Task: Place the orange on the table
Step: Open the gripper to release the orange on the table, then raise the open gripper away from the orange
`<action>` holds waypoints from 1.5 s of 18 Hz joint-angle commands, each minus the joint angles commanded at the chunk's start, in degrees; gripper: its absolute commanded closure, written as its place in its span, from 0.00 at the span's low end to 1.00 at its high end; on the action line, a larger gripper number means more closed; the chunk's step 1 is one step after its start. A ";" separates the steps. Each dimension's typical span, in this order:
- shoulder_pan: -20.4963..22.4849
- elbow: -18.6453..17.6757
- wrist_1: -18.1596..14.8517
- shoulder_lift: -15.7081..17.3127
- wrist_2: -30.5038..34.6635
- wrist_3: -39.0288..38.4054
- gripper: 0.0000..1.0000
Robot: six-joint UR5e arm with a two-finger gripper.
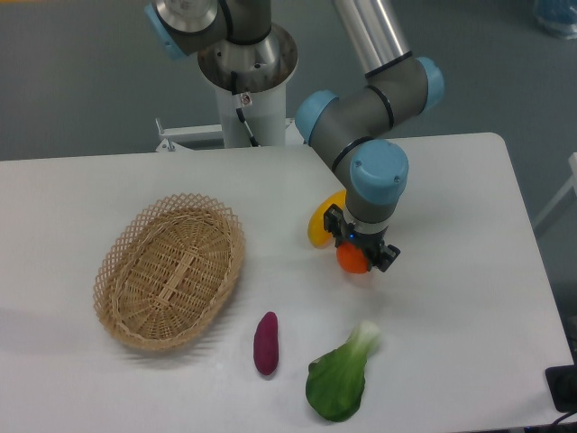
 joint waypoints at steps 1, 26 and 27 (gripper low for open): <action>-0.09 0.00 0.61 0.00 0.00 0.00 0.08; 9.49 15.64 -11.06 0.09 -5.01 5.15 0.00; 9.67 15.82 -11.68 0.35 -4.92 7.19 0.00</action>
